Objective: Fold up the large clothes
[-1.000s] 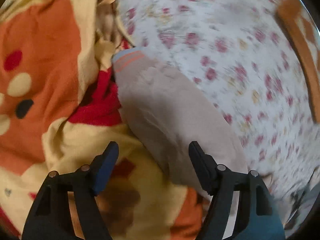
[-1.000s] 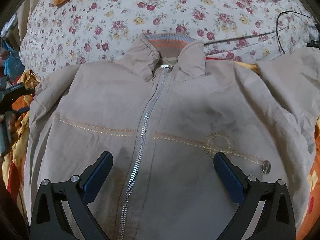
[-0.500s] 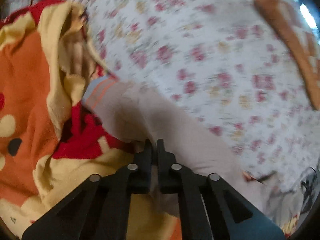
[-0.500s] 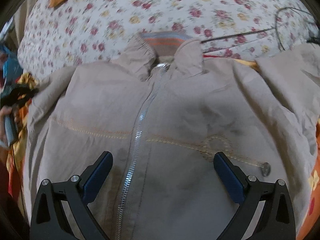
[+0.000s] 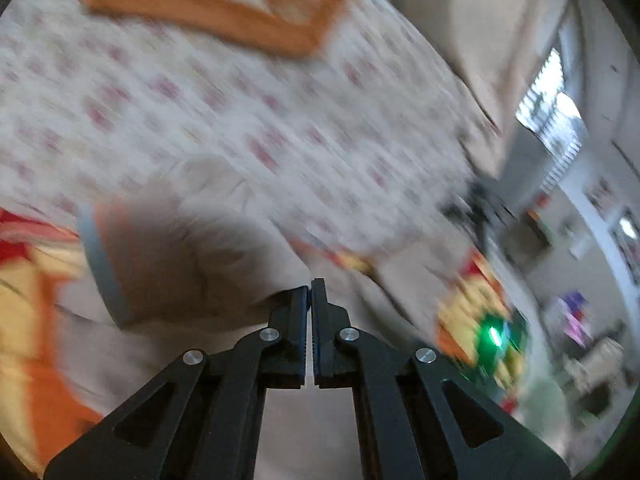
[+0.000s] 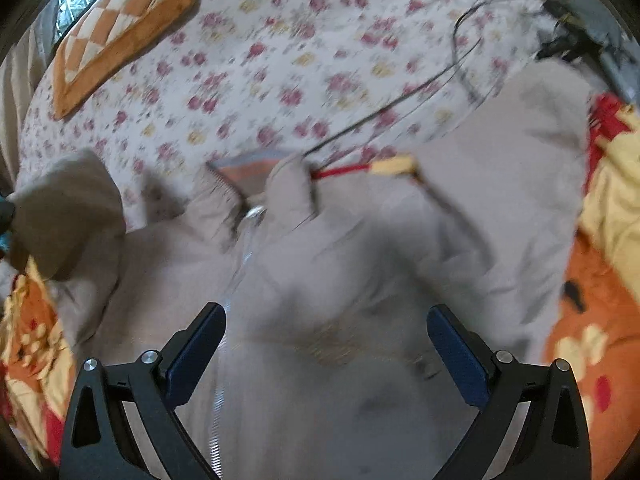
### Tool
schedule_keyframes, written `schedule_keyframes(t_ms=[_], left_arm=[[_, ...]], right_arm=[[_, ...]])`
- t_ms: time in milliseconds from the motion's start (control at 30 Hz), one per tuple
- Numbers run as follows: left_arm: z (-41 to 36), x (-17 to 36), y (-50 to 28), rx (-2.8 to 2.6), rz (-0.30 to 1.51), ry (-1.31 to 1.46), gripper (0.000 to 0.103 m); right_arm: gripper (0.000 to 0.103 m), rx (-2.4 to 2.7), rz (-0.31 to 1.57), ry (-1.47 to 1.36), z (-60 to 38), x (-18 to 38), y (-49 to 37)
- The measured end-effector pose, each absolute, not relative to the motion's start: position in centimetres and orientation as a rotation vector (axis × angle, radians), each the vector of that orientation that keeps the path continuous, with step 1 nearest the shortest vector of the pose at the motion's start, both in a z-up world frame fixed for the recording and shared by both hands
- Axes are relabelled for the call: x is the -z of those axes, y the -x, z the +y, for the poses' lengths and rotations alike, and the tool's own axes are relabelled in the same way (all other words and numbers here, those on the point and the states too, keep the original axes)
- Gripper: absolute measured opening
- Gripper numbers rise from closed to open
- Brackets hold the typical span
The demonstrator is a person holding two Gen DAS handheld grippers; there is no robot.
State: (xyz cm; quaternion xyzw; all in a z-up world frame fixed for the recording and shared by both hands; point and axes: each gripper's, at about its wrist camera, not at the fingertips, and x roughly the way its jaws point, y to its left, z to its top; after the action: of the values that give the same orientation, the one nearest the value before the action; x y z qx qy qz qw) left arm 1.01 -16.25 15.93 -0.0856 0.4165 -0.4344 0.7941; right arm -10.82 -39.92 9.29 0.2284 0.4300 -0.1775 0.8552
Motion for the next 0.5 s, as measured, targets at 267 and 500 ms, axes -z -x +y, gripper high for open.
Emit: schedule_keyframes(t_ms=[267, 500], left_arm=[[-18.0, -9.9, 3.5, 0.88, 1.088, 0.012, 0.049], [-7.9, -8.4, 1.0, 0.292, 0.977, -0.125, 0.064]], right_arm=[[0.101, 0.45, 0.854, -0.55, -42.8, -9.6, 12.9], [0.101, 0.329, 0.853, -0.497, -40.2, -9.9, 11.7]])
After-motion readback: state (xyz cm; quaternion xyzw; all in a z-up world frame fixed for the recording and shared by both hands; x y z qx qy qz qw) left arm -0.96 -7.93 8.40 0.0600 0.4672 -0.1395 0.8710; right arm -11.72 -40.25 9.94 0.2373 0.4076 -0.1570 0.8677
